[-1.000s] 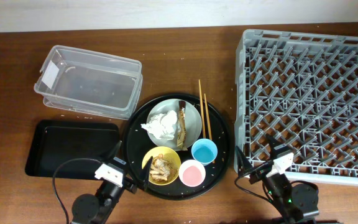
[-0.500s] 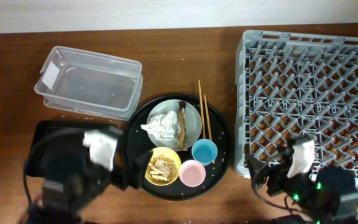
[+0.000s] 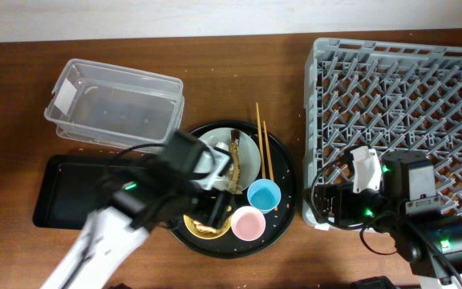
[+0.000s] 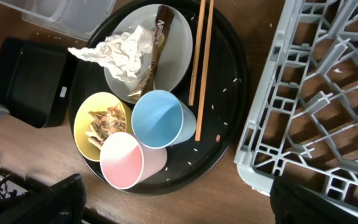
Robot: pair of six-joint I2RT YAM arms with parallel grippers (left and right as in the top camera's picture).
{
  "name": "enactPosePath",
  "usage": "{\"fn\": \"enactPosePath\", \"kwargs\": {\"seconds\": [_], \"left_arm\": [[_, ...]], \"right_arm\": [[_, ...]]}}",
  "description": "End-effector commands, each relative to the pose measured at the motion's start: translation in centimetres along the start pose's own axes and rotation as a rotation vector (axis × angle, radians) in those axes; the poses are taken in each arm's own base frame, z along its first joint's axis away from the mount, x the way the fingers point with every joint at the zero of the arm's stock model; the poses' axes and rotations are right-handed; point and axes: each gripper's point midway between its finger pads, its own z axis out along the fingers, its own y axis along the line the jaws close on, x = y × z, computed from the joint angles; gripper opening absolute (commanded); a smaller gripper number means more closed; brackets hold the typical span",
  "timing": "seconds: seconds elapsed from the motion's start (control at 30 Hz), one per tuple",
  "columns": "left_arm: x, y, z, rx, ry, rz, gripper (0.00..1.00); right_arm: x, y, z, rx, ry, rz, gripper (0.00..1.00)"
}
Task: Sort waste into correct bins and load items into the dishwasher rack
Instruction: 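Grasp the pink cup with the left gripper and lift it, then hand the pink cup to the right gripper and place it in the rack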
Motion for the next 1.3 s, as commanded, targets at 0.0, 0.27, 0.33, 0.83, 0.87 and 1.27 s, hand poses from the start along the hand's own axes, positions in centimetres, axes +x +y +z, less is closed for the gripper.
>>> {"fn": "enactPosePath", "kwargs": {"seconds": [0.0,0.27,0.33,0.83,0.87,1.27], "left_arm": [[0.9,1.3,4.4,-0.175,0.13,-0.116,0.62],[3.0,0.3,11.8,-0.173,0.29,-0.082,0.43],[3.0,1.0,11.9,-0.21,0.285,-0.077,0.41],[-0.6,0.5,1.5,-0.005,0.06,-0.156,0.0],[-1.4,0.6,0.0,0.063,0.0,-0.163,0.0],[-4.9,-3.2,-11.2,0.827,-0.343,-0.025,0.0]], "right_arm": [[-0.5,0.4,-0.6,-0.013,-0.016,0.005,0.96],[0.1,0.3,-0.6,-0.008,0.007,0.014,0.96],[0.1,0.3,-0.6,-0.008,0.007,0.014,0.96],[-0.6,1.4,-0.6,-0.065,-0.017,-0.001,0.95],[-0.9,2.4,-0.8,-0.125,-0.027,-0.012,0.94],[-3.4,16.7,-4.7,-0.733,-0.175,-0.347,0.88]]}}
